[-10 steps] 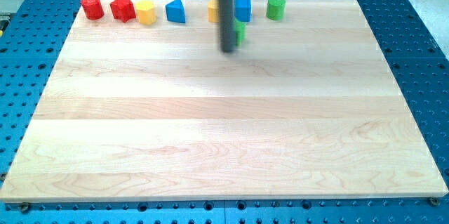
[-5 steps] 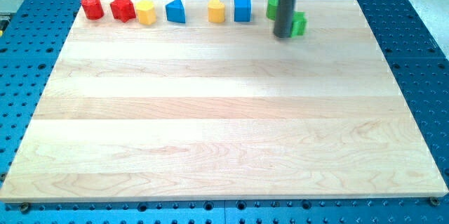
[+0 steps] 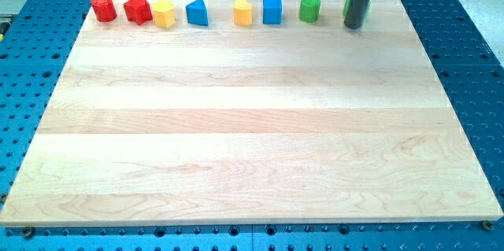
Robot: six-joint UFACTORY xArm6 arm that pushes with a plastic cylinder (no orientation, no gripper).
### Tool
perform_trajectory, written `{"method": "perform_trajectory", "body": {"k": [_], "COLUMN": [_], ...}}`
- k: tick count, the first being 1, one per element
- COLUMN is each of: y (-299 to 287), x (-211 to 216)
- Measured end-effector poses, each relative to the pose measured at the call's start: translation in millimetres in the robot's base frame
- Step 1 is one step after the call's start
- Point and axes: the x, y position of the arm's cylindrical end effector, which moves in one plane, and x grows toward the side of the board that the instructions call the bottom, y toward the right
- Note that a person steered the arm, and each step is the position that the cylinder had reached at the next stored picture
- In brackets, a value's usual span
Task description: Put the green blocks in a horizontal line with the other blocks
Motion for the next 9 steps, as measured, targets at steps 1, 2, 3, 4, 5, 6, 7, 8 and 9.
{"method": "perform_trajectory", "body": {"k": [1,2,3,4,5,6,7,8,9], "y": [2,30,78,56,23,19,21,21,21], "x": [0,18,-16,-38,-38,-26,-18,-17,-17]}}
